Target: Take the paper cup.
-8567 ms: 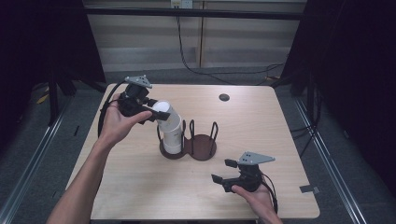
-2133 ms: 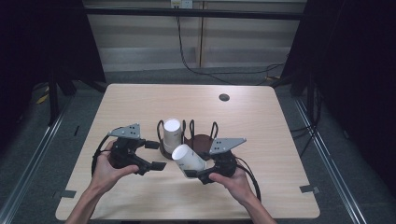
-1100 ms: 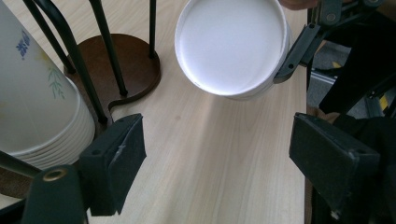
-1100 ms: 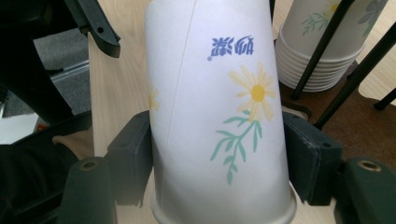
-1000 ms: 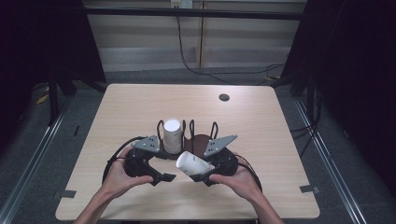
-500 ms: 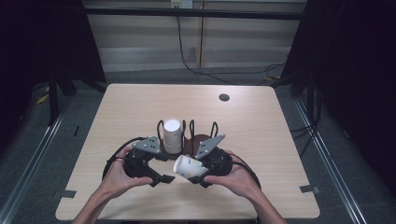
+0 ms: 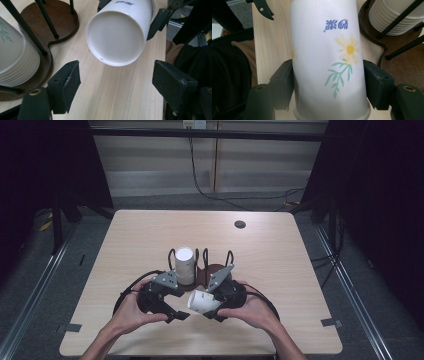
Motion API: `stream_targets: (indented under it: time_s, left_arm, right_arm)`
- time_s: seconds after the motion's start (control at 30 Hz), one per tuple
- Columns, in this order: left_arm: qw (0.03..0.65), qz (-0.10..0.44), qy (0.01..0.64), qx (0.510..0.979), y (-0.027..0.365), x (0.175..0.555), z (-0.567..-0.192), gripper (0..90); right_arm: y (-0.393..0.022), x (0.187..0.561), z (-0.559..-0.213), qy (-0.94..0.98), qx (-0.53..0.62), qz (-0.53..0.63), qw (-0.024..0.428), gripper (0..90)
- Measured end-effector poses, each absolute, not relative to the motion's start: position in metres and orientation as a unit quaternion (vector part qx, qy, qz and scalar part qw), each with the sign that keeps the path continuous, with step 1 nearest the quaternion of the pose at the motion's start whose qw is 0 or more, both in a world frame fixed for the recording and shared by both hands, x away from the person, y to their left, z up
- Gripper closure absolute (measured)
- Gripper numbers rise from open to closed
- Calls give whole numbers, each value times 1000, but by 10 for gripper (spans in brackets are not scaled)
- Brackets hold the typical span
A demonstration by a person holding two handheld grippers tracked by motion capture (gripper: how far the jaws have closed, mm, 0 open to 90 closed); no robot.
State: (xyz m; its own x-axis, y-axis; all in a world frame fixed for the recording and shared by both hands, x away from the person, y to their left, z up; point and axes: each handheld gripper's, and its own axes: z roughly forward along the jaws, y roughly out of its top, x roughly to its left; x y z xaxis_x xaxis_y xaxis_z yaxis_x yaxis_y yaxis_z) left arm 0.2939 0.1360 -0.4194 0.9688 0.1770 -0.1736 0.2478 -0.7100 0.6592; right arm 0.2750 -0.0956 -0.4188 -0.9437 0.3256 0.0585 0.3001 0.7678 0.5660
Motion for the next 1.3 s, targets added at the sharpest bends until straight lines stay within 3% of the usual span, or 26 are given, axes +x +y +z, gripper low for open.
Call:
stream_targets:
  time_s: [0.63,1.03,1.13,1.3]
  left_arm:
    - [334,-74,89,935,127,291,-428,237]
    - [328,-107,98,933,122,291,-432,276]
    - [326,-122,98,932,122,290,-433,338]
    - [324,-138,100,931,121,291,-433,333]
  right_arm:
    - [-77,264,-423,960,126,247,24,327]
    - [-66,259,-428,964,108,241,20,328]
    - [-63,257,-428,965,104,241,20,328]
    - [-59,254,-428,965,96,243,21,331]
